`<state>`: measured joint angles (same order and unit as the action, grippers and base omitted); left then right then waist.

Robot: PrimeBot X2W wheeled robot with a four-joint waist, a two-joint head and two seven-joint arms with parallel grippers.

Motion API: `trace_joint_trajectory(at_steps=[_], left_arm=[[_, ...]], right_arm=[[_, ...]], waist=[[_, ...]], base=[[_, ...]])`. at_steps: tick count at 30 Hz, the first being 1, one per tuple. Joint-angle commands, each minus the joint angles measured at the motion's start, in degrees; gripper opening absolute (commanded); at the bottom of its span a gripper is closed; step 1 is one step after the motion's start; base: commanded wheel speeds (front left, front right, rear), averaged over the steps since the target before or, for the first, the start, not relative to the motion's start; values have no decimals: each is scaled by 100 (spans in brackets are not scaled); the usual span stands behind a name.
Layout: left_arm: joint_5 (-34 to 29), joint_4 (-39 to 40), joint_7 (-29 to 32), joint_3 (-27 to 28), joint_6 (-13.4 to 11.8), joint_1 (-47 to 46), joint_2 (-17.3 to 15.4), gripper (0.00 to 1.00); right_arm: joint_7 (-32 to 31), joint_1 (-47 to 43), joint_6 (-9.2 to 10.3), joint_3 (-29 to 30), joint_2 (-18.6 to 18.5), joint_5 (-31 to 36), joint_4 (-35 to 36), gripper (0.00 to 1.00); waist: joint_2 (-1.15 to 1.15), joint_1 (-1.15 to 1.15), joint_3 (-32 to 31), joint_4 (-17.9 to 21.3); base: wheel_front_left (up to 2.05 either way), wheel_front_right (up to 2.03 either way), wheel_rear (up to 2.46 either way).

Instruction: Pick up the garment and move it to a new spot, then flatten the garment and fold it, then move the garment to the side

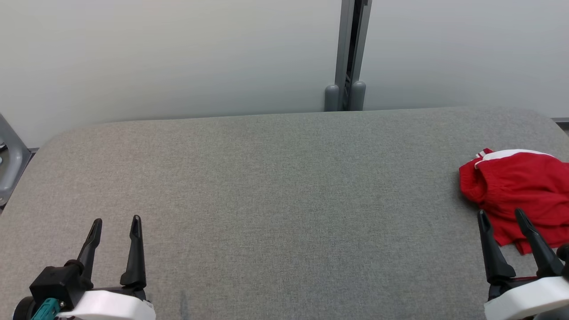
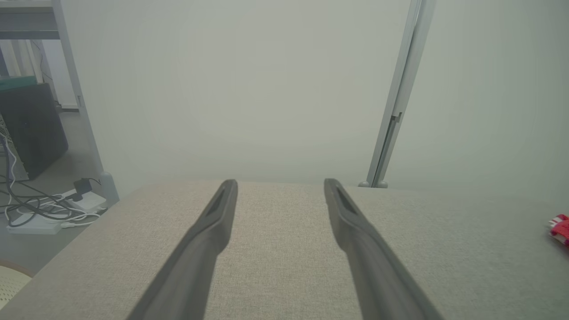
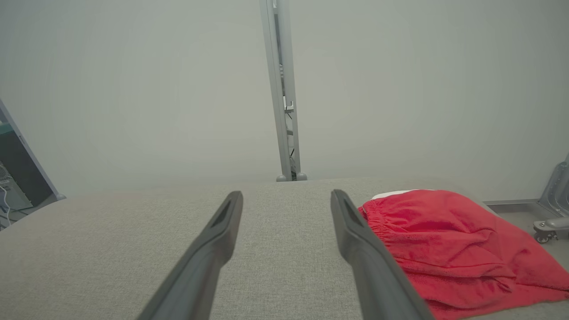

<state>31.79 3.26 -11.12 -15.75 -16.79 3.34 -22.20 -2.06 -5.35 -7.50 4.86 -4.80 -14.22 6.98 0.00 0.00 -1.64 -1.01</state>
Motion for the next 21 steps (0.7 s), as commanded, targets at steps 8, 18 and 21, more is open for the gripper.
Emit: trace_joint_trajectory(at_steps=[8, 18, 21], left_arm=[[3, -22, 50, -18, -34, 8, -58, 100], [43, -14, 79, -35, -78, -11, -61, 100], [43, -5, 73, -41, -85, -24, -63, 100]], right_arm=[[-49, -96, 2, 54, 51, 40, 126, 100], [-46, -99, 2, 38, 84, -2, 140, 100], [-45, -101, 2, 38, 90, -13, 134, 100]], waist=[[0, 0, 6, 9], [0, 0, -3, 1], [0, 0, 2, -6]], base=[[0, 0, 0], [0, 0, 0], [0, 0, 0]])
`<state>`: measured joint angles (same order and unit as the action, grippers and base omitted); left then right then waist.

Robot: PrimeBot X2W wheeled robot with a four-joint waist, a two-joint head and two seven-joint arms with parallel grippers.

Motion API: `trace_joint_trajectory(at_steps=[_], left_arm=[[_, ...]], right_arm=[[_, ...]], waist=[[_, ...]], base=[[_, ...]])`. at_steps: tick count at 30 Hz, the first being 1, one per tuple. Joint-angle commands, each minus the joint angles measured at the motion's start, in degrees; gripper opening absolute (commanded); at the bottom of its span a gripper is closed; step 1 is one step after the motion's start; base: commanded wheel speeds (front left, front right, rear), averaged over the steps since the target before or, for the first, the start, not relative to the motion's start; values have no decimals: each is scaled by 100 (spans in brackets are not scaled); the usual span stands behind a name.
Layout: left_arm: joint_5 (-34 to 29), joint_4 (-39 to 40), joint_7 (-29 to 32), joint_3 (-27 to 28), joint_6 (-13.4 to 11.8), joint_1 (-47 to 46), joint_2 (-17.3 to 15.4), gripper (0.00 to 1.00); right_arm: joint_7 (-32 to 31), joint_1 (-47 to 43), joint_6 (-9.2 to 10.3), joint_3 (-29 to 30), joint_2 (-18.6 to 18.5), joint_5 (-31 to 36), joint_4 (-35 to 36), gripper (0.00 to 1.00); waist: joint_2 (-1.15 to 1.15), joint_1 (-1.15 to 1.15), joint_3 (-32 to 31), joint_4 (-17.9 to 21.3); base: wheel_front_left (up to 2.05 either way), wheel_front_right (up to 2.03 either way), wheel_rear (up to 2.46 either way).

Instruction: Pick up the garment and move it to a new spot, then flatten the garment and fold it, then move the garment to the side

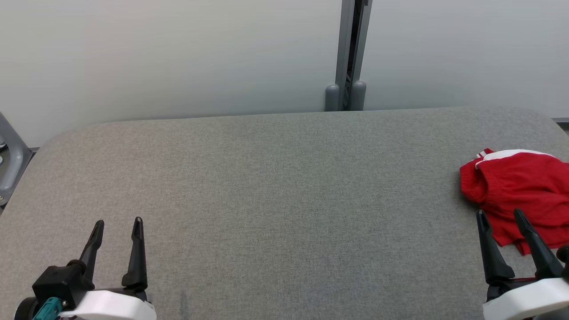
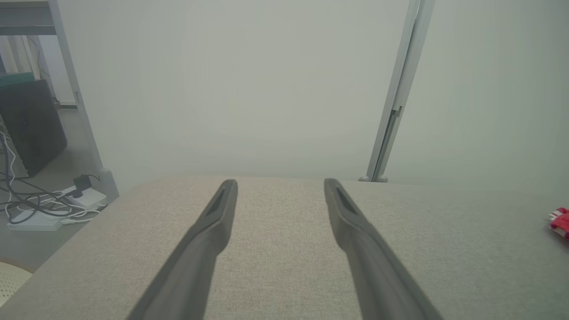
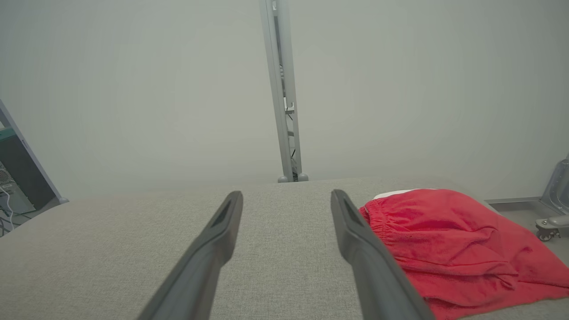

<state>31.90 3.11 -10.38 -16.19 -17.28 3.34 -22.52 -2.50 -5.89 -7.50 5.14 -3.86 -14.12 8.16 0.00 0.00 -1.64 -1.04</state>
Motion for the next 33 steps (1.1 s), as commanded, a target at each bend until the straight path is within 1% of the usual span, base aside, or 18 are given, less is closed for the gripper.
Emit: trace_joint_trajectory(at_steps=[1, 12, 14, 15, 18, 33], left_arm=[[30, 11, 0, -2, -38, -35, -34, 100], [35, 36, 20, -48, -43, -102, -44, 100], [70, 39, 47, -69, -9, -104, -47, 100], [105, 38, 90, -86, 39, -103, -42, 0], [109, -67, 103, -142, 21, 49, 93, 0], [1304, -263, -3, -74, 499, -61, 459, 0]], right_arm=[[-3, -50, 2, 14, -1, -40, 12, 100], [29, -49, 2, 61, 28, -59, 14, 100], [38, -50, 2, 60, 34, -61, 19, 100], [43, -54, 2, 64, 37, -64, 24, 0], [-1, -55, 0, 20, 75, -57, -135, 0], [-519, 240, 0, 468, 36, -1581, -598, 0]], waist=[[0, 0, 5, -10], [0, 0, 14, -44], [0, 0, 17, -48], [0, 0, 18, -54], [0, 0, 19, -52], [0, 0, 39, -33]], base=[[0, 0, 0], [0, 0, 0], [0, 0, 0], [0, 0, 0], [0, 0, 0], [0, 0, 0]])
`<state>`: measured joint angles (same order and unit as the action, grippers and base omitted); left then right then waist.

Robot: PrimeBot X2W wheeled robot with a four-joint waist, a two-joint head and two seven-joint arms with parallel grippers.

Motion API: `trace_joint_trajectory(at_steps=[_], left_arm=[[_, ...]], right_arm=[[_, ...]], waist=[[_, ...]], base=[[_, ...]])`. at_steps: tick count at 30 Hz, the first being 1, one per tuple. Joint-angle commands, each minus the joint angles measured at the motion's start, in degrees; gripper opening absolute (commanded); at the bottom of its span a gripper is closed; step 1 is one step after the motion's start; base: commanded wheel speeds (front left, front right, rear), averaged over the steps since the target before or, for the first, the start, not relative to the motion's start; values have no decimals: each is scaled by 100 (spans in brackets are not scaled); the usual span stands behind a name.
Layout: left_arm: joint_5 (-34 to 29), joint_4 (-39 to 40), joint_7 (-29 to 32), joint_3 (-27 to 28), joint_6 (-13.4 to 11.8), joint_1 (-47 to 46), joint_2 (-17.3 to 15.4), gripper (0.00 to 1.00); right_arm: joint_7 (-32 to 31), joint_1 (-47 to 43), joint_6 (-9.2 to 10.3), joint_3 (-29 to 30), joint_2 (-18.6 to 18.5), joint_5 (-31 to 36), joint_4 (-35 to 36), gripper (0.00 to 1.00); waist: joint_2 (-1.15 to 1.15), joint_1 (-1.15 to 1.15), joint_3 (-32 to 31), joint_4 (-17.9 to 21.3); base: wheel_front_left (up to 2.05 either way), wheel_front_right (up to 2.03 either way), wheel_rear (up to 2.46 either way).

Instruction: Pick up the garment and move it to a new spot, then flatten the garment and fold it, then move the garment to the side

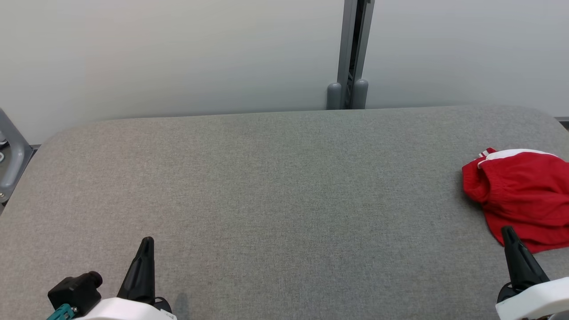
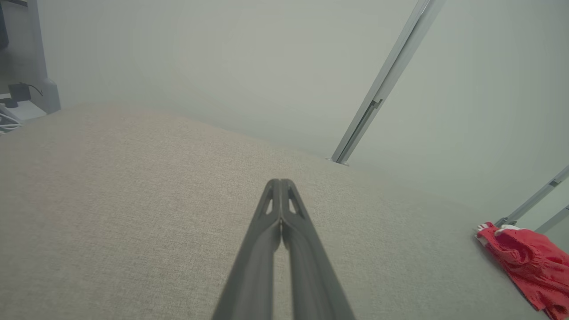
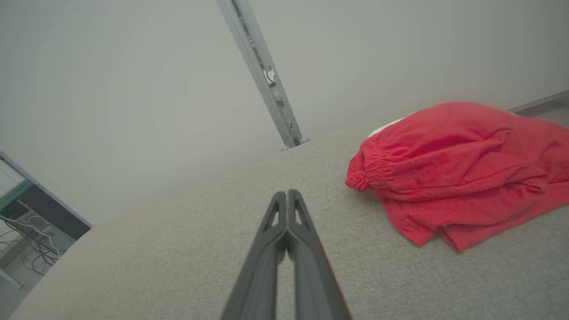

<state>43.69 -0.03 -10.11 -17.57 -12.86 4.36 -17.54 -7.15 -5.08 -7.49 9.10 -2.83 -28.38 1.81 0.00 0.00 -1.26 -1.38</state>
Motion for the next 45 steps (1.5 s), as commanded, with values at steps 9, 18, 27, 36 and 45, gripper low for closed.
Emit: trace_joint_trajectory(at_steps=[9, 18, 27, 36, 45], left_arm=[[685, -71, -88, 87, 295, -235, 133, 0], [1261, -185, -145, 110, 532, -298, 309, 0], [1834, -296, -201, 134, 769, -359, 487, 0], [2303, -366, -247, 168, 961, -402, 634, 0], [2723, -435, -286, 194, 1138, -442, 768, 0]], right_arm=[[-294, 299, -1, 282, -84, -856, -180, 0], [-541, 443, -1, 498, -100, -1572, -402, 0], [-790, 584, -1, 716, -114, -2288, -628, 0], [-999, 699, -1, 896, -124, -2871, -811, 0], [-1190, 808, -1, 1063, -132, -3402, -980, 0]], waist=[[0, 0, 11, 11], [0, 0, 22, 22], [0, 0, 35, 34], [0, 0, 47, 45], [0, 0, 59, 56]], base=[[0, 0, 0], [0, 0, 0], [0, 0, 0], [0, 0, 0], [0, 0, 0]])
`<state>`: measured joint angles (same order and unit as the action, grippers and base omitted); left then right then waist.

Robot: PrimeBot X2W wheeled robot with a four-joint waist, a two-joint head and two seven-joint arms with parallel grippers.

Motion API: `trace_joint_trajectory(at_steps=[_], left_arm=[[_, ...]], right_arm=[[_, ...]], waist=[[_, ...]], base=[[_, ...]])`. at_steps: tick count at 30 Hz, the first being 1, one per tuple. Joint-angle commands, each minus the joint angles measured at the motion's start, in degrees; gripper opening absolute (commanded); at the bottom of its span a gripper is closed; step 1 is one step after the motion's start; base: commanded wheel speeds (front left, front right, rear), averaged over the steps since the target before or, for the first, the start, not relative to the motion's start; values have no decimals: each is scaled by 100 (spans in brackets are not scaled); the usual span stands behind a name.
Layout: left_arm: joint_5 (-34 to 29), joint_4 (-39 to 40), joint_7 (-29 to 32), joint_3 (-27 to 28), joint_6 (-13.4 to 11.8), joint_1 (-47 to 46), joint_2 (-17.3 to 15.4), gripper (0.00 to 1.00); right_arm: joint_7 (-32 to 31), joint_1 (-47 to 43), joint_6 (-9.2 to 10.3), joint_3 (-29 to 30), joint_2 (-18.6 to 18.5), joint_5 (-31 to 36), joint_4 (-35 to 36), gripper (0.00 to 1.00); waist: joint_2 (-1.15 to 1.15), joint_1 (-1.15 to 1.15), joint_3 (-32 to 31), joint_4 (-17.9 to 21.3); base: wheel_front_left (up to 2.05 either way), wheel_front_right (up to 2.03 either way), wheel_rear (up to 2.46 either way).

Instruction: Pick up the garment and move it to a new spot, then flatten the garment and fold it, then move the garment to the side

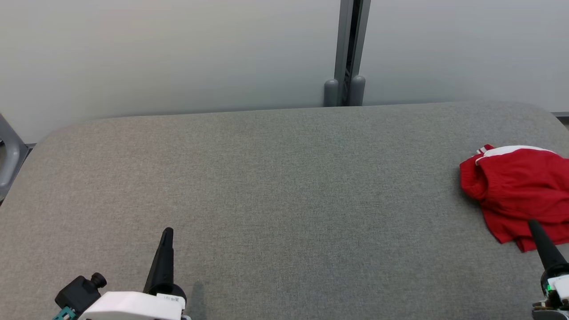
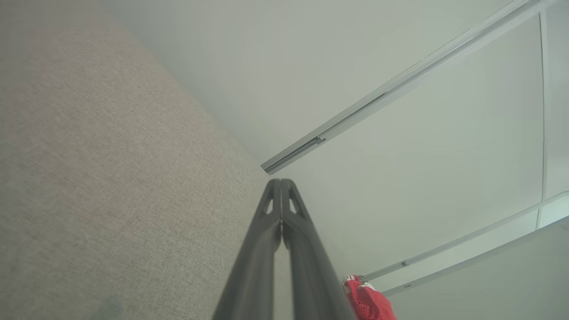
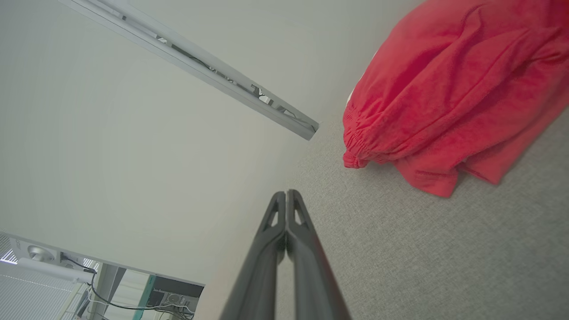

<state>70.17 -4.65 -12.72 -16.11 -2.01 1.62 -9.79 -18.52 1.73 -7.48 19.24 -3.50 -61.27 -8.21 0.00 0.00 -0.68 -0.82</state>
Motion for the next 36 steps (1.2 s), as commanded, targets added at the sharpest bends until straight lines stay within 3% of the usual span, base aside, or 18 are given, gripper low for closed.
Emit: trace_joint_trajectory(at_steps=[1, 36], left_arm=[[120, 20, -31, 51, 76, -169, 8, 0], [1453, -213, -150, 123, 624, -276, 421, 0]], right_arm=[[-70, 139, -2, 66, -66, -171, 2, 0], [-673, 472, -2, 592, -84, -1814, -525, 0]], waist=[[0, 0, 2, 2], [0, 0, 47, 44]], base=[[0, 0, 0], [0, 0, 0]])
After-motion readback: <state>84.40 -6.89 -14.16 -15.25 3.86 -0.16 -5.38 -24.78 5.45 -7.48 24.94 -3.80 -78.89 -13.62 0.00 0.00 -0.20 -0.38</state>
